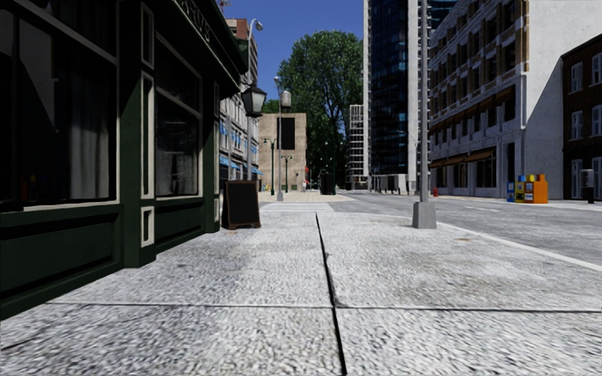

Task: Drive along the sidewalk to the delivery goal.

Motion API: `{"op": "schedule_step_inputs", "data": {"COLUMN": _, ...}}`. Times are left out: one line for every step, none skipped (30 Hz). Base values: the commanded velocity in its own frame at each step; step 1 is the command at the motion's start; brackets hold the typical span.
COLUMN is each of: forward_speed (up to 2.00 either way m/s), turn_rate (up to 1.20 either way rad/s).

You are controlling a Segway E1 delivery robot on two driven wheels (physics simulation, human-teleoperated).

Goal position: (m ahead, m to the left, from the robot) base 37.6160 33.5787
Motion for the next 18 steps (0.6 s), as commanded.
{"op": "schedule_step_inputs", "data": {"forward_speed": 2.0, "turn_rate": 0.0}}
{"op": "schedule_step_inputs", "data": {"forward_speed": 2.0, "turn_rate": 0.0}}
{"op": "schedule_step_inputs", "data": {"forward_speed": 2.0, "turn_rate": 0.0}}
{"op": "schedule_step_inputs", "data": {"forward_speed": 2.0, "turn_rate": 0.0}}
{"op": "schedule_step_inputs", "data": {"forward_speed": 2.0, "turn_rate": 0.0}}
{"op": "schedule_step_inputs", "data": {"forward_speed": 2.0, "turn_rate": 0.0}}
{"op": "schedule_step_inputs", "data": {"forward_speed": 2.0, "turn_rate": 0.0}}
{"op": "schedule_step_inputs", "data": {"forward_speed": 2.0, "turn_rate": 0.0}}
{"op": "schedule_step_inputs", "data": {"forward_speed": 2.0, "turn_rate": 0.0}}
{"op": "schedule_step_inputs", "data": {"forward_speed": 2.0, "turn_rate": 0.0}}
{"op": "schedule_step_inputs", "data": {"forward_speed": 2.0, "turn_rate": 0.0}}
{"op": "schedule_step_inputs", "data": {"forward_speed": 2.0, "turn_rate": 0.0}}
{"op": "schedule_step_inputs", "data": {"forward_speed": 2.0, "turn_rate": 0.0}}
{"op": "schedule_step_inputs", "data": {"forward_speed": 2.0, "turn_rate": 0.0}}
{"op": "schedule_step_inputs", "data": {"forward_speed": 2.0, "turn_rate": 0.0}}
{"op": "schedule_step_inputs", "data": {"forward_speed": 2.0, "turn_rate": 0.0}}
{"op": "schedule_step_inputs", "data": {"forward_speed": 2.0, "turn_rate": 0.0}}
{"op": "schedule_step_inputs", "data": {"forward_speed": 2.0, "turn_rate": 0.0}}
